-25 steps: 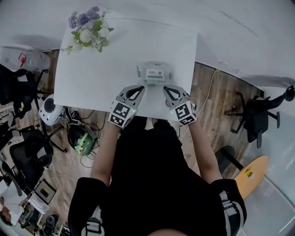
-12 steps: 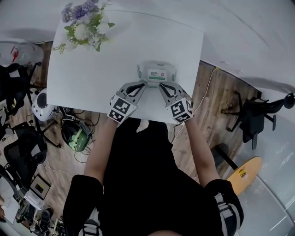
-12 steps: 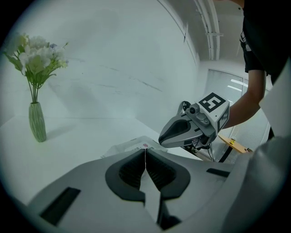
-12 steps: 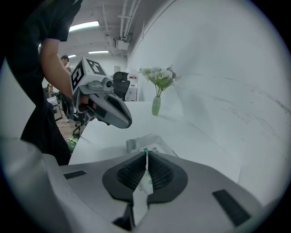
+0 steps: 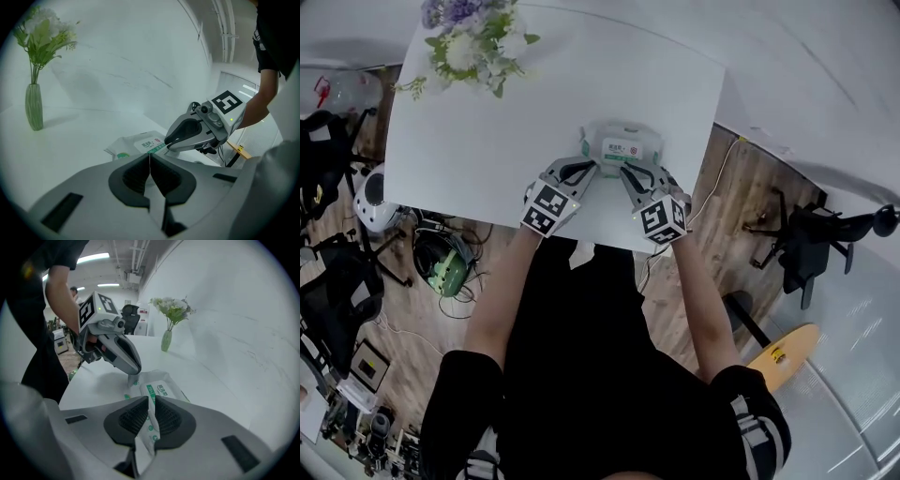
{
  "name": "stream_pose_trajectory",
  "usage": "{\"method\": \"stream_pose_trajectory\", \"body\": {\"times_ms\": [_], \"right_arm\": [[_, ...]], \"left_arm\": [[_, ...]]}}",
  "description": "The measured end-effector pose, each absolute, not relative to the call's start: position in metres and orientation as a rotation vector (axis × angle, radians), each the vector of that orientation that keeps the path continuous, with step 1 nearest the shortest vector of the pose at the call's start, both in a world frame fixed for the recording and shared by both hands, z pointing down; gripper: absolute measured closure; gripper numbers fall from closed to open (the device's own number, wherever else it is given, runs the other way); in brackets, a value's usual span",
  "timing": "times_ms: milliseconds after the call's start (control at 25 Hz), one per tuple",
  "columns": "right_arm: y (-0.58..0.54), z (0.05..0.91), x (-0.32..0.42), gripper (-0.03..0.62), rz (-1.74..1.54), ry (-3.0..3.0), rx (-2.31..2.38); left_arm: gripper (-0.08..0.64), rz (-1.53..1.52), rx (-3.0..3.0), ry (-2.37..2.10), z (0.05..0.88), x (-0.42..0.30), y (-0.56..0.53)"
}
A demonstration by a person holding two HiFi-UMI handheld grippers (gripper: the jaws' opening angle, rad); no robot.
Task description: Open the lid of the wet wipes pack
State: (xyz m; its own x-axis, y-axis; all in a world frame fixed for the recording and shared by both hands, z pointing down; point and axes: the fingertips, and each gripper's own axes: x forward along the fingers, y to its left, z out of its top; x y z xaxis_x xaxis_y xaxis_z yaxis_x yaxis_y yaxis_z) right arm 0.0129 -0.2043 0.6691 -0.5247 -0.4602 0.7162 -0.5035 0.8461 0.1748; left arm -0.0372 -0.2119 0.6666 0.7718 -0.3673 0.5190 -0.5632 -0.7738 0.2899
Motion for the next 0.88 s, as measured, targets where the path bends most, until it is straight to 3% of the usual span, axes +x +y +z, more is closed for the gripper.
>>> {"method": "stream_pose_trajectory", "body": {"times_ms": [880], "right_arm": [[-0.206,0.69,0.004,0.508,-0.173,-2.124,0.525]], "left_arm": [[0.537,0.589,2.479,-0.726,0.695,-0.036,-0.218]]}}
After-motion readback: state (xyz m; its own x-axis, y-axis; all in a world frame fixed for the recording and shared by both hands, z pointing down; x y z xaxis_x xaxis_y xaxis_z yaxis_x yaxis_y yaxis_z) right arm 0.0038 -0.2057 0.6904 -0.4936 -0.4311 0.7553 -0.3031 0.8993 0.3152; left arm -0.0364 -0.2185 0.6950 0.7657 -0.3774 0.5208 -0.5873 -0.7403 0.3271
